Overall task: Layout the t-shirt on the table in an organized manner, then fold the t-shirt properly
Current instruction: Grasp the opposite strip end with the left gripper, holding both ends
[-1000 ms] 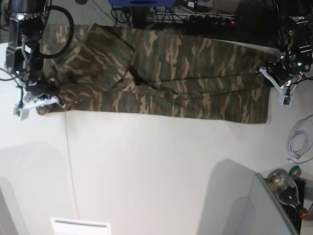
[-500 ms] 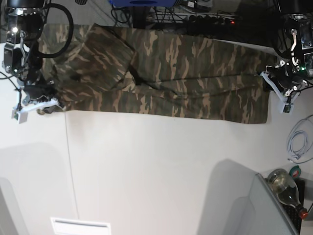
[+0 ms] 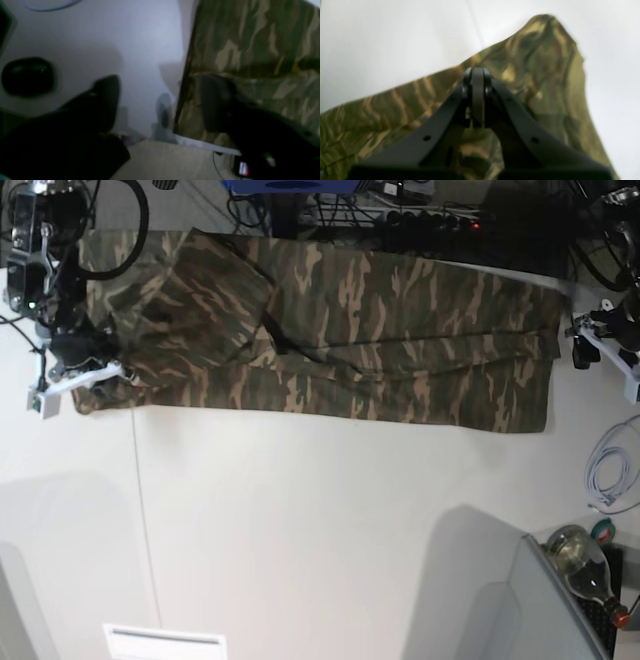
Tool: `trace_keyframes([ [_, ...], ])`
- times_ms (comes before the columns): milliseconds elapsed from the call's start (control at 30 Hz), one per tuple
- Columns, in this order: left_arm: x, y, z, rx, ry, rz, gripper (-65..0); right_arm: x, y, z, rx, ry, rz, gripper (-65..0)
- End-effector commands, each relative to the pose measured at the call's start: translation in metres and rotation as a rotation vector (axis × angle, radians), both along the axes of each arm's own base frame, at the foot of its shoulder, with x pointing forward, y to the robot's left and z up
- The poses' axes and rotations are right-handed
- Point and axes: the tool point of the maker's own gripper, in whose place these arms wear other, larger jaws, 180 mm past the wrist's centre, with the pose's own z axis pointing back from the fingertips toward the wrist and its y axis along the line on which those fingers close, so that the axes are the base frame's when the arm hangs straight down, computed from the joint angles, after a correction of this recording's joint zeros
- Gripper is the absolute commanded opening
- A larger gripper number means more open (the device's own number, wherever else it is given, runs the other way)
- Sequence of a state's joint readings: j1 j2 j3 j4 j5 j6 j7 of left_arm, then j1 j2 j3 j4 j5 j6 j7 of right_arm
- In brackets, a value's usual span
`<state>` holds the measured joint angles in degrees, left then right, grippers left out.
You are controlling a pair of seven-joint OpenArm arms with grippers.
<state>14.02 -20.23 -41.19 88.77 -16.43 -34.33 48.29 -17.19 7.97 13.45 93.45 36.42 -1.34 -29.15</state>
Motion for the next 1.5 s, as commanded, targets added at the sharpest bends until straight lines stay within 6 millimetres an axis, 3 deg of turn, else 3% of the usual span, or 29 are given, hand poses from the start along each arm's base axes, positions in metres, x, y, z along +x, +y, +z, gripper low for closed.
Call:
trace_keyframes([
  [0, 0.007, -0.007, 0.003, -0.032, -0.026, -0.067, -10.7, 0.008, -0.002, 0.016, -0.013, -0.061, 0.011, -64.2],
  [433, -0.004, 0.001, -0.055, -0.223, -0.062, 0.061, -8.7, -0.017, 0.001, 0.015, -0.024, -0.038, 0.028, -64.2],
  [667, -0.004, -0.016, -0.080, -0.289, -0.017, 0.060, -8.7, -0.016, 0.001, 0.016, -0.025, -0.040, 0.029, -64.2],
  [867, 0.000, -0.017, -0.087, -0.319, -0.010, 0.083, -8.7, -0.017, 0.001, 0.015, -0.025, -0.036, 0.029, -64.2],
  [1100, 0.003, -0.001, -0.076, -0.283, -0.027, 0.083, -8.7, -0.017, 0.002, 0.015, -0.024, -0.036, 0.030, -64.2],
  [1467, 0.011, -0.001, -0.072, -0.295, -0.097, 0.092, -8.7, -0.016, 0.001, 0.015, -0.025, -0.037, 0.030, -64.2],
])
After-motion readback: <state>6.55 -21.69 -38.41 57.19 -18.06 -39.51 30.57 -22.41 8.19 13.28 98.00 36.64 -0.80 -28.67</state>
